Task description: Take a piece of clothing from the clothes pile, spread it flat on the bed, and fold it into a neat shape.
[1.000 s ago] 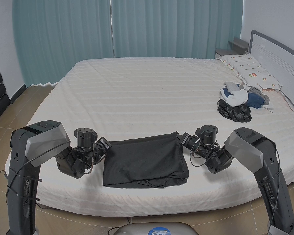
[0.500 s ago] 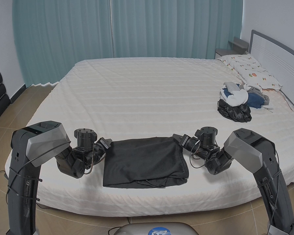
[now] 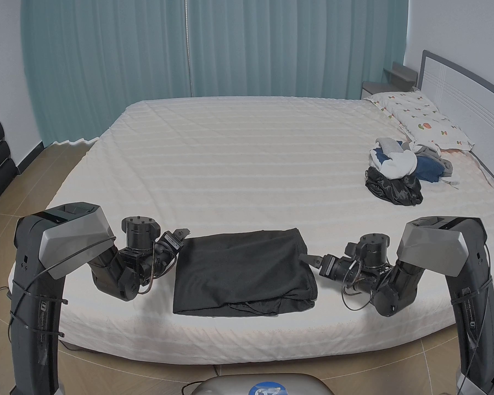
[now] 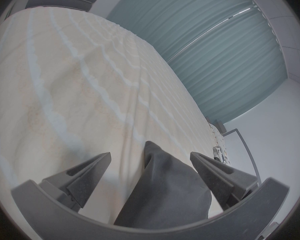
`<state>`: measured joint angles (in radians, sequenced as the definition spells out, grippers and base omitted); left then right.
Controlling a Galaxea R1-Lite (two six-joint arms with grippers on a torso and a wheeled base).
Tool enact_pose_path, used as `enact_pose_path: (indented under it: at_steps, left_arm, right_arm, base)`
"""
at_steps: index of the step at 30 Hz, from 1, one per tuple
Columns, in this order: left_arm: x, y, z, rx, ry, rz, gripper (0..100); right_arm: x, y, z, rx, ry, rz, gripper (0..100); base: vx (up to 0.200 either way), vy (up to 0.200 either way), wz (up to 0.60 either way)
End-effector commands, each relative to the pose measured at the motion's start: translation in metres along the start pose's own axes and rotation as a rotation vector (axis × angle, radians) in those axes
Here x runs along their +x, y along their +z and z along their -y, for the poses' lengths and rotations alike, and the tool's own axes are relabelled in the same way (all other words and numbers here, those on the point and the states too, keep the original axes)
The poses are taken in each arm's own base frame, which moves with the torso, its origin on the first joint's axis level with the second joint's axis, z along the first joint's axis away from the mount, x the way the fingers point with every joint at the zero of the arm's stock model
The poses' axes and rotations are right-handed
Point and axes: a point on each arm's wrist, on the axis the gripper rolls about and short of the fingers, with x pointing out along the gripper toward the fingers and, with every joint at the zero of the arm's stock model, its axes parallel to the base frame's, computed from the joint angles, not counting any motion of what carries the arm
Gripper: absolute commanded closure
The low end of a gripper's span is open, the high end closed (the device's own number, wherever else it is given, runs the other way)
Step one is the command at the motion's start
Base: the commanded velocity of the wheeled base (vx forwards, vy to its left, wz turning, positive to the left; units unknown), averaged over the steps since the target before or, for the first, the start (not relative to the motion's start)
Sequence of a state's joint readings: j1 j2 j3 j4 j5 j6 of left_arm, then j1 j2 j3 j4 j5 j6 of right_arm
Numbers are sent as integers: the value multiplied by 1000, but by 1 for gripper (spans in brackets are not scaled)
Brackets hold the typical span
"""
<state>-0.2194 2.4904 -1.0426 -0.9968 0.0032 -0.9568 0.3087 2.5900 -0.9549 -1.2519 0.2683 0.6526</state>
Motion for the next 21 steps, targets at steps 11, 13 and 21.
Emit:
enact_pose_path:
  at_steps: [11,13,21]
  left_arm:
    - [-26,3,-2,-50,0,-18,0]
    - [-25,3,-2,-50,0,-18,0]
    - [-25,3,-2,-50,-1,-18,0]
  right_arm:
    - [-61,-31,-19,-23,105,-151,0]
    - [-61,-32,-18,-20,110,-159,0]
    - [-63,-39,-11,-12,86,-183,100]
  base:
    - [0,0,0]
    - [0,0,0]
    - [0,0,0]
